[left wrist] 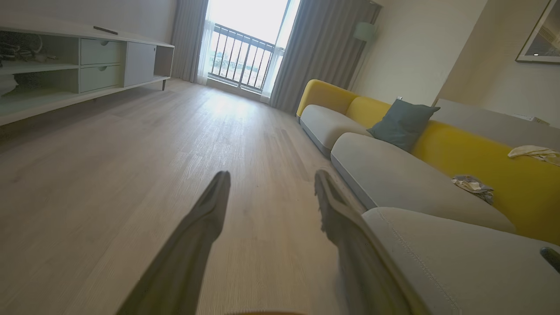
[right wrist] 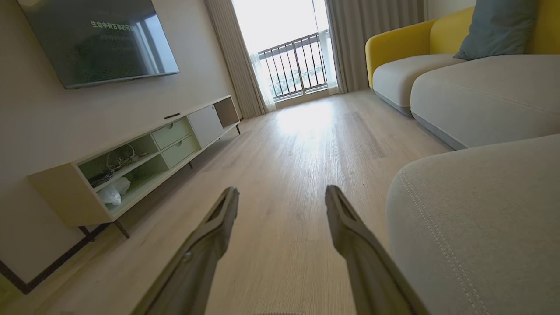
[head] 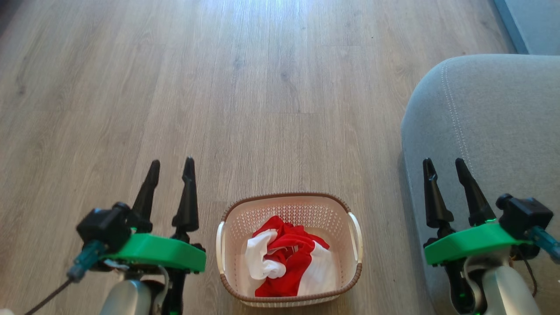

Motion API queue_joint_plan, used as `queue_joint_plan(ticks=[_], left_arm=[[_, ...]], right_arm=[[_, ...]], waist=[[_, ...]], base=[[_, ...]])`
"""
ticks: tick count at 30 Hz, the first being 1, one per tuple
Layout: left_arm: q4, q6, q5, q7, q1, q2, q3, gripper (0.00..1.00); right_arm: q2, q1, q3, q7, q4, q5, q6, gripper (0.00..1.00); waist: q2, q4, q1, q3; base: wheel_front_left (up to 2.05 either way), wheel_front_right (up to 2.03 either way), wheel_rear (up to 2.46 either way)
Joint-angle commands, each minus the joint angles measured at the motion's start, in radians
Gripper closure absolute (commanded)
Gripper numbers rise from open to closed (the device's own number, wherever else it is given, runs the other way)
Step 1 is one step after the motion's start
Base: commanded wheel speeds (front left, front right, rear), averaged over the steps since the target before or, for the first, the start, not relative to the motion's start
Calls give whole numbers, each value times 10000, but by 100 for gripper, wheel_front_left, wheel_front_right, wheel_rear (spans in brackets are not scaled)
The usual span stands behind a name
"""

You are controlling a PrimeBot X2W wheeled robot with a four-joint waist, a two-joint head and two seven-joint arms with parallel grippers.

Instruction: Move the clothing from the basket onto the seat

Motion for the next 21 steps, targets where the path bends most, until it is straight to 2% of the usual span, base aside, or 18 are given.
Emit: queue_joint_plan(ticks=[1, 7, 21], left_arm=[[-256, 61, 325, -149, -198, 98, 171, 0], [165, 77, 1147, -325, -162, 105, -52, 0], [319, 541, 3176, -705, -121, 118, -723, 0]], right_arm=[[-94, -379, 152, -144, -281, -309, 5, 0], [-97, -389, 226, -321, 89, -973, 5, 0], [-102, -465, 320, -704, 470, -2315, 6, 0]], waist=[[0, 2, 0, -8], [0, 11, 0, -19], [0, 43, 0, -40]], base=[[0, 0, 0], [0, 0, 0], [0, 0, 0]])
